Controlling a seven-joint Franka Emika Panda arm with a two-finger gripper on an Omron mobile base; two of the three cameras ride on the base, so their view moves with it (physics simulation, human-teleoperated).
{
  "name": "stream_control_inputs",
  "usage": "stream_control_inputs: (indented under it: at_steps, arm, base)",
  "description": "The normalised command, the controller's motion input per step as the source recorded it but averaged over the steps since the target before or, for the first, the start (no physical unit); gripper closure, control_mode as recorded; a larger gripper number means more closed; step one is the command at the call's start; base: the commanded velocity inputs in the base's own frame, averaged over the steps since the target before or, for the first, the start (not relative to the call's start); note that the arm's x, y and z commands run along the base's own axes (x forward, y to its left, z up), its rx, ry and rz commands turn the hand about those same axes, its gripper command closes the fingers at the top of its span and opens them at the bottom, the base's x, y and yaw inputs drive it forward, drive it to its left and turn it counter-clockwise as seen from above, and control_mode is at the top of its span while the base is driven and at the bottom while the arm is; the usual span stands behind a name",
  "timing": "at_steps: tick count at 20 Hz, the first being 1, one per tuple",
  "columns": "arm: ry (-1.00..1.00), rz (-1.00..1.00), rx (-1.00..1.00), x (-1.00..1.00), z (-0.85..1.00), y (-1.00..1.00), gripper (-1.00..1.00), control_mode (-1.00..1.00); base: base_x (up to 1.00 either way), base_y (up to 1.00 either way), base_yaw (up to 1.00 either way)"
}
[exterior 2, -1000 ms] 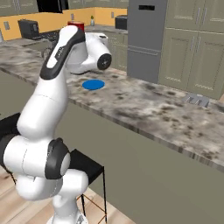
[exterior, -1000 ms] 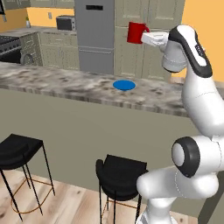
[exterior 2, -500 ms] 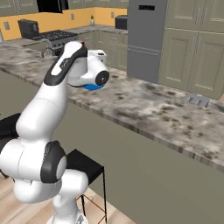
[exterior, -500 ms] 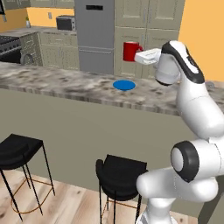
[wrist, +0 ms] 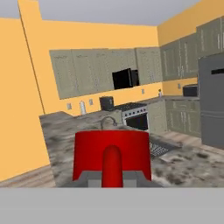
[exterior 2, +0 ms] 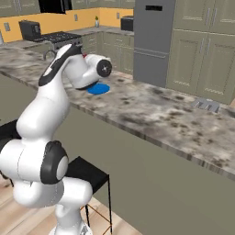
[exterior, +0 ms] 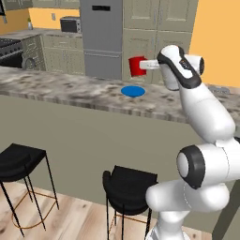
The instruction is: Pick the cup of tea, navigate to the dining table, and place it on the saucer.
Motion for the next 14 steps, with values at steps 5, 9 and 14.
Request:
stream_control_inputs:
  at_steps: [5,9,14]
  arm:
    - [0.09,0.0,-0.08,0.0,-0.41,0.0,1.0,-1.0]
    - [-0.14,0.0,0.0,0.01,-0.52,0.0,1.0,-1.0]
    - [-0.4,0.0,0.06,0.06,-0.49,0.0,1.0,-1.0]
  base:
    - [0.0,0.0,0.0]
    - [0.0,0.0,0.0]
    - [0.0,0.0,0.0]
